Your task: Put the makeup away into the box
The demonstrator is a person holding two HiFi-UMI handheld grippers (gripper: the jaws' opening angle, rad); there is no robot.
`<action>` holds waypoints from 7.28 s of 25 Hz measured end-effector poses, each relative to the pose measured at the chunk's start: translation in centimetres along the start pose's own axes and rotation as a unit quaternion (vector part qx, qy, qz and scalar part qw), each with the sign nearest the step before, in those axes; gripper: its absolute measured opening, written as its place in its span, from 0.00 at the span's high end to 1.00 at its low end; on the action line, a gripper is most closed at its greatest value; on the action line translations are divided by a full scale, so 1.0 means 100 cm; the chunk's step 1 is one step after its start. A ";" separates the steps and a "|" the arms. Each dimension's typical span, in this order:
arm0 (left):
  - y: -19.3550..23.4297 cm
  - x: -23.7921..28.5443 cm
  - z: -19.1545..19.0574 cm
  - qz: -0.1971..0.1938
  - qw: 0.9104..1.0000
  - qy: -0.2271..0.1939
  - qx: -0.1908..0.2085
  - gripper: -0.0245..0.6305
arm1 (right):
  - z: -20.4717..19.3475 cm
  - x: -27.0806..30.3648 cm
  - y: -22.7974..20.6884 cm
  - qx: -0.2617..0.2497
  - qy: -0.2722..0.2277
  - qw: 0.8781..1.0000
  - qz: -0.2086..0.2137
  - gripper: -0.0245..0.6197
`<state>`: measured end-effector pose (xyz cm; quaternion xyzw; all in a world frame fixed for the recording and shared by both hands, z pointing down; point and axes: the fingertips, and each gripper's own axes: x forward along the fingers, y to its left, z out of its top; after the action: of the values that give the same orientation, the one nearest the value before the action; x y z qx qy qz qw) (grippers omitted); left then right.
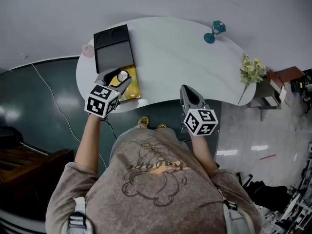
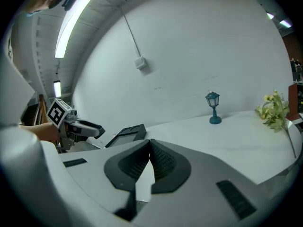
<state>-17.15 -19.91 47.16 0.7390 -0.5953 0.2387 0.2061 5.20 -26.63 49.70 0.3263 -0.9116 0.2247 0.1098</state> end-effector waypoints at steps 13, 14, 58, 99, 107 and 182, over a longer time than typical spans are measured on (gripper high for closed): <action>0.038 -0.064 -0.048 0.069 0.996 0.003 -0.051 0.60 | -0.016 0.034 0.063 -0.021 0.028 0.997 0.073 0.96; 0.040 -0.066 -0.051 0.071 0.996 0.004 -0.054 0.60 | -0.017 0.035 0.066 -0.022 0.029 0.997 0.075 0.96; 0.029 0.049 -0.075 -0.006 0.997 0.067 -0.031 0.60 | -0.005 0.026 0.027 0.002 0.011 1.000 0.018 0.96; 0.031 0.139 -0.138 -0.011 0.985 0.167 0.039 0.60 | -0.007 -0.054 -0.045 0.047 -0.027 0.992 -0.115 0.96; 0.026 0.133 -0.137 -0.013 0.984 0.171 0.040 0.60 | -0.006 -0.054 -0.043 0.044 -0.029 0.993 -0.110 0.96; -0.053 -0.007 0.016 -0.097 0.979 -0.166 -0.068 0.92 | 0.024 -0.030 0.042 -0.128 -0.013 0.988 0.083 0.96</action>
<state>-11.94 -19.24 45.39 0.8071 -0.5612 0.0501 0.1764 4.63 -23.27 45.17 0.2352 -0.9582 0.1105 0.1201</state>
